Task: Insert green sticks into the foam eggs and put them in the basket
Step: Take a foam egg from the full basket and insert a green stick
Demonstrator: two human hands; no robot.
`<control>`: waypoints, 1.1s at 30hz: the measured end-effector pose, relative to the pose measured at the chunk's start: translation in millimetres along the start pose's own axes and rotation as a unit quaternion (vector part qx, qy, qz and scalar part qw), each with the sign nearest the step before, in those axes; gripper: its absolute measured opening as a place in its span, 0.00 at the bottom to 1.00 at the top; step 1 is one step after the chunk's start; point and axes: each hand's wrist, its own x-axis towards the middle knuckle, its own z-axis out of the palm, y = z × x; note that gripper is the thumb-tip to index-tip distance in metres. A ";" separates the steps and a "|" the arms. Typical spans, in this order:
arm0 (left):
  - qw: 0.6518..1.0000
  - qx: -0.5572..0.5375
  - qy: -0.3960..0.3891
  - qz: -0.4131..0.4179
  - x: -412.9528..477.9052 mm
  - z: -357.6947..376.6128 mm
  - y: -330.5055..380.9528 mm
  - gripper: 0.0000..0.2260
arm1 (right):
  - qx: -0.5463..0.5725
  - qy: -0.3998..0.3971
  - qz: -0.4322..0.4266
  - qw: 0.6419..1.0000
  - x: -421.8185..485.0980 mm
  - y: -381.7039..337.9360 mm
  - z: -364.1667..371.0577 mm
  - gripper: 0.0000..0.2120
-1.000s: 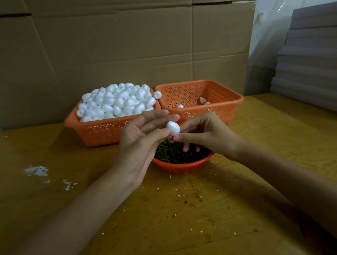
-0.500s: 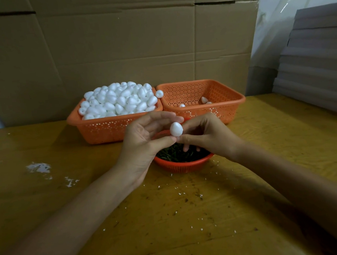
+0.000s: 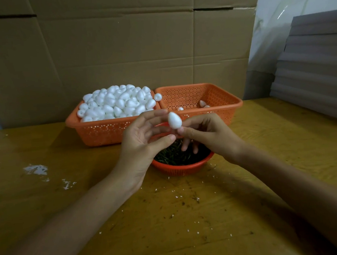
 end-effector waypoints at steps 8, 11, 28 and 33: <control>0.877 0.382 -0.101 0.273 -23.9 18.5 -15.7 0.03 | -0.115 0.233 0.115 0.959 19.5 10.6 -41.9 0.12; 0.787 0.472 -0.143 0.371 -31.1 21.8 -21.1 0.04 | -0.203 0.234 0.161 0.937 25.1 20.4 -53.0 0.13; 0.771 0.507 -0.156 0.352 -34.5 20.8 -23.0 0.09 | -0.435 0.187 0.110 0.874 30.8 -18.5 -52.8 0.19; 0.782 0.497 -0.144 0.349 -34.0 20.6 -23.4 0.02 | -0.391 -0.059 0.011 0.918 -1.0 -34.7 14.7 0.13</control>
